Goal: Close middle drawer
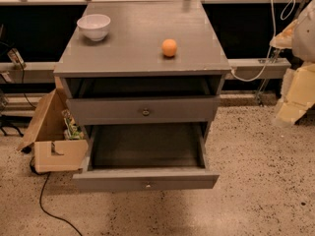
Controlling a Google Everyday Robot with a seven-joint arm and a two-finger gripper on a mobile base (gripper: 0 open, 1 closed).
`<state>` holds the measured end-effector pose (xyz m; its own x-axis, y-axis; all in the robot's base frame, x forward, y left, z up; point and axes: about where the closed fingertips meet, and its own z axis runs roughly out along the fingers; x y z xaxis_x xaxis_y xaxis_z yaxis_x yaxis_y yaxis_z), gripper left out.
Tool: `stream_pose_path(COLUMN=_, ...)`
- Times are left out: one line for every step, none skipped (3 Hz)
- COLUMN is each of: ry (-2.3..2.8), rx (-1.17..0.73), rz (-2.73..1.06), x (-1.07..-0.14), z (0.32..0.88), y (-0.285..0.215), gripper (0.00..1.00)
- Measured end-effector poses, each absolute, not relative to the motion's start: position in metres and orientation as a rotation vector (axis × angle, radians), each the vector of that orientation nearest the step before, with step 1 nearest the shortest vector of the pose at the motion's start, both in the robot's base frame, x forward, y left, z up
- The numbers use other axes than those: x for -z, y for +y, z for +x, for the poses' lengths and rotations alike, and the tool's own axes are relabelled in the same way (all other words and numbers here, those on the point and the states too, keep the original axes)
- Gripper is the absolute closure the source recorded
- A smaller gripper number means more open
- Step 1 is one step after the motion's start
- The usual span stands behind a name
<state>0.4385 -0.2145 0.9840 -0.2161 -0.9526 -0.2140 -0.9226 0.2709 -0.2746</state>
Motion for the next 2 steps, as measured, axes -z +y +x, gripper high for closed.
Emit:
stream_pose_path(ry=2.208, rx=0.123, rz=-1.707, x=-0.984, z=0.438, y=-0.213, gripper=0.00)
stream_pose_path(ry=2.232, rx=0.012, rz=-1.663, x=-0.953, z=0.434, y=-0.200, gripper=0.00)
